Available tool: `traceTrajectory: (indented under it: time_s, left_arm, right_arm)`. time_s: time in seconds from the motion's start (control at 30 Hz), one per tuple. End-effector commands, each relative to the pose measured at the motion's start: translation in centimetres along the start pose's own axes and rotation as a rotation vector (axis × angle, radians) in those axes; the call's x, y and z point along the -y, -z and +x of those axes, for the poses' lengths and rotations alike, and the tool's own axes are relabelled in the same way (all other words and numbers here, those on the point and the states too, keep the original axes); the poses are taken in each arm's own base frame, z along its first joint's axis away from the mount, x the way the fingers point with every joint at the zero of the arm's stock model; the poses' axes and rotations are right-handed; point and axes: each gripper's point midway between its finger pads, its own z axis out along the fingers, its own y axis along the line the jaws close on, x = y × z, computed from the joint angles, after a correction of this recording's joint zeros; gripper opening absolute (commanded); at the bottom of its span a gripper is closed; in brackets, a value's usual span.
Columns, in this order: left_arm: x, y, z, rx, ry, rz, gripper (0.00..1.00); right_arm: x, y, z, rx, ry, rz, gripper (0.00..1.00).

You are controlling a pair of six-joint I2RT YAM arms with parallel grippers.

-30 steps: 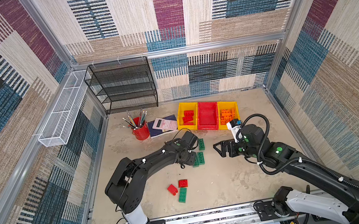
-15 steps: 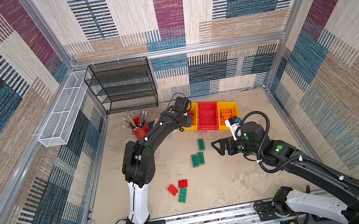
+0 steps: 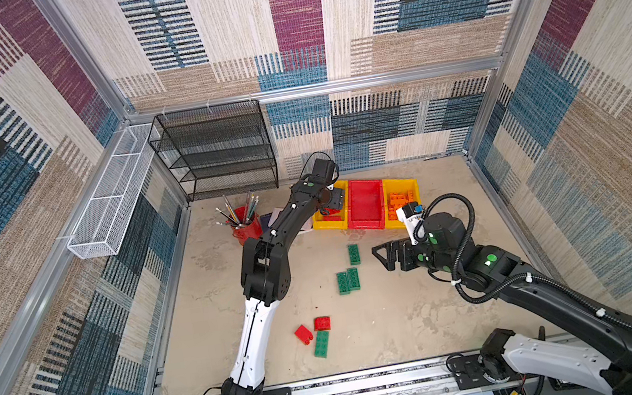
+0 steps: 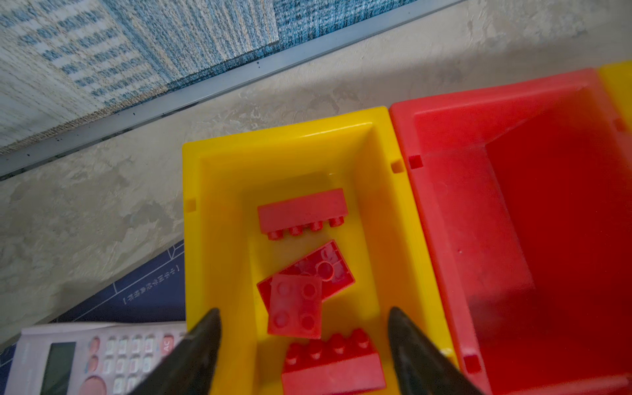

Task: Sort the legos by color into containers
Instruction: 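Carry the red 2x2 brick with the left gripper into the far yellow bin and release, then reach the left gripper toward the red bricks nearest the robot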

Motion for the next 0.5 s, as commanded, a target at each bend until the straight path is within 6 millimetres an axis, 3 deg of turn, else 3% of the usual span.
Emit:
traceTrajectory:
  time_s: [0.0, 0.13, 0.23, 0.33, 0.47]
  left_arm:
    - [0.4, 1.4, -0.5, 0.005, -0.007, 0.027, 0.83]
    - [-0.2, 4.3, 0.4, -0.010, 0.035, 0.019, 0.83]
    - [-0.3, 7.1, 3.2, -0.030, 0.101, 0.030, 0.83]
    - [-0.1, 10.5, 7.3, -0.044, 0.153, 0.038, 0.82]
    - [1.5, 14.7, 14.2, -0.104, 0.174, 0.046, 0.81]
  right_arm:
    - [0.1, 0.5, -0.7, 0.034, -0.014, 0.010, 1.00]
    - [0.0, 0.5, -0.6, 0.041, -0.025, 0.004, 1.00]
    - [-0.2, 0.4, -0.6, 0.041, -0.030, -0.013, 1.00]
    - [-0.4, 0.4, -0.6, 0.045, -0.030, -0.028, 1.00]
    - [-0.6, 0.2, -0.2, 0.038, -0.020, -0.050, 1.00]
